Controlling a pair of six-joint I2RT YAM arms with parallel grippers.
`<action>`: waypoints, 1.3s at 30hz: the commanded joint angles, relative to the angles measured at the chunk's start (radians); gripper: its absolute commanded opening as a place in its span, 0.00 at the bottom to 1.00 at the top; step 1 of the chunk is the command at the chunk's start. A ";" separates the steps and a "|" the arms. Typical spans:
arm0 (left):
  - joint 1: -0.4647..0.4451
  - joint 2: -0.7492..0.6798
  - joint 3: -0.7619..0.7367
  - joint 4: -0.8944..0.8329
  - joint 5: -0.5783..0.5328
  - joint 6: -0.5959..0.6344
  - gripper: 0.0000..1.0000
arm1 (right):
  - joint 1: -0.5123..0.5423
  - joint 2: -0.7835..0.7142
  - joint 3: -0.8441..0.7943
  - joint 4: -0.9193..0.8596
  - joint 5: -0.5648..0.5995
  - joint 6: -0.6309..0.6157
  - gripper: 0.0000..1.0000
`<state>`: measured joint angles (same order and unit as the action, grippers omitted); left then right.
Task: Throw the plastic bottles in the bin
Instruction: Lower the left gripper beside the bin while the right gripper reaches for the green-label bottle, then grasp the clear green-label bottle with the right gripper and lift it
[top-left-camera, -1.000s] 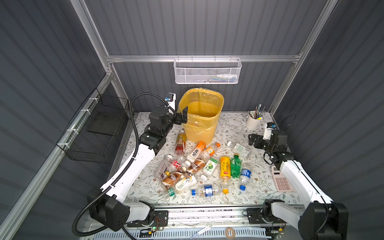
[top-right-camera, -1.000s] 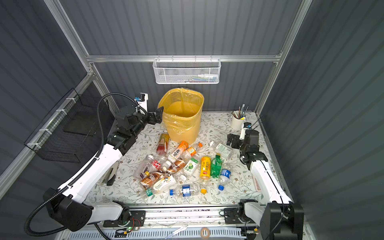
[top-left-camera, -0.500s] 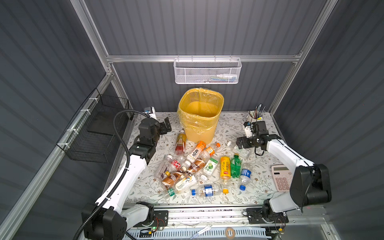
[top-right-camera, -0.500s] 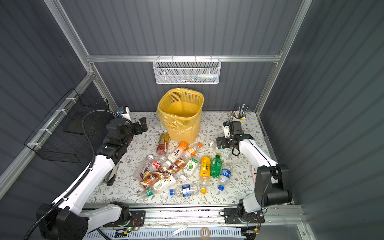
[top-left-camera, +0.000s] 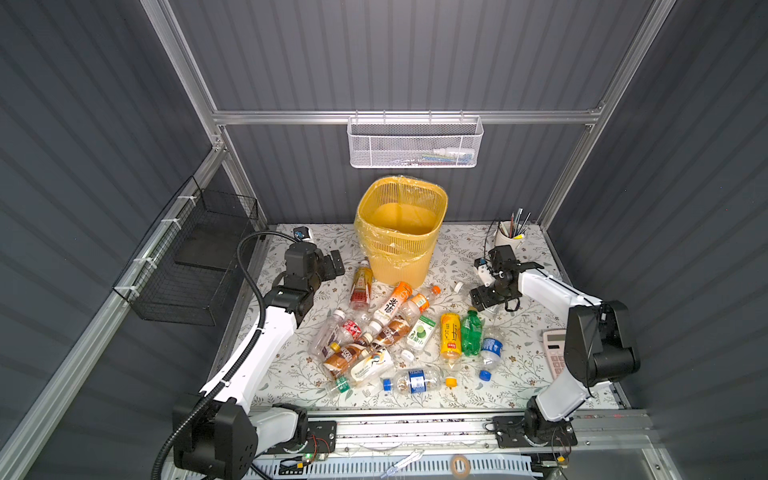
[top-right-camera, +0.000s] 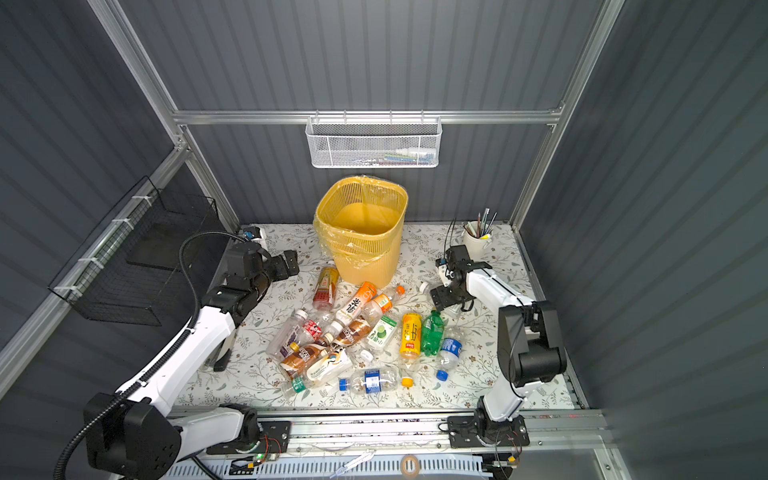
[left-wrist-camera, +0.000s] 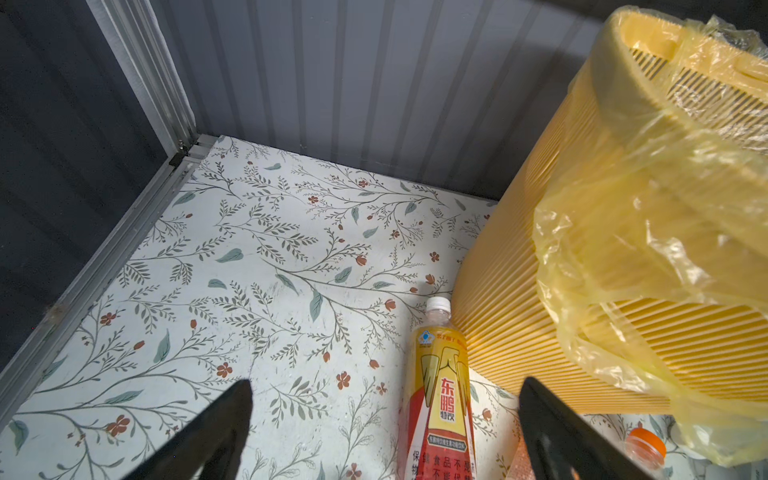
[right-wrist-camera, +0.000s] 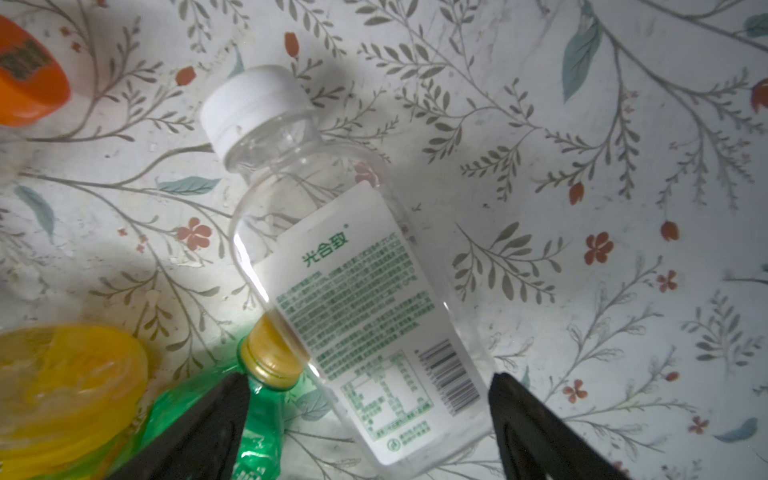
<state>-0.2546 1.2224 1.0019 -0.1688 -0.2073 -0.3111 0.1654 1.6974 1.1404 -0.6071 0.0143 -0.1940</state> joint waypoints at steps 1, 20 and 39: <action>-0.002 0.009 -0.016 -0.005 0.033 -0.011 1.00 | 0.003 0.029 0.041 -0.022 0.076 -0.002 0.89; -0.002 0.021 -0.020 0.000 0.052 -0.014 1.00 | -0.012 0.218 0.192 -0.070 0.031 0.013 0.84; -0.002 0.064 -0.001 -0.029 0.054 -0.006 1.00 | -0.037 0.274 0.263 -0.135 -0.022 0.037 0.65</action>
<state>-0.2546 1.2835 0.9878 -0.1841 -0.1627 -0.3119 0.1322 1.9907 1.3785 -0.7231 0.0021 -0.1619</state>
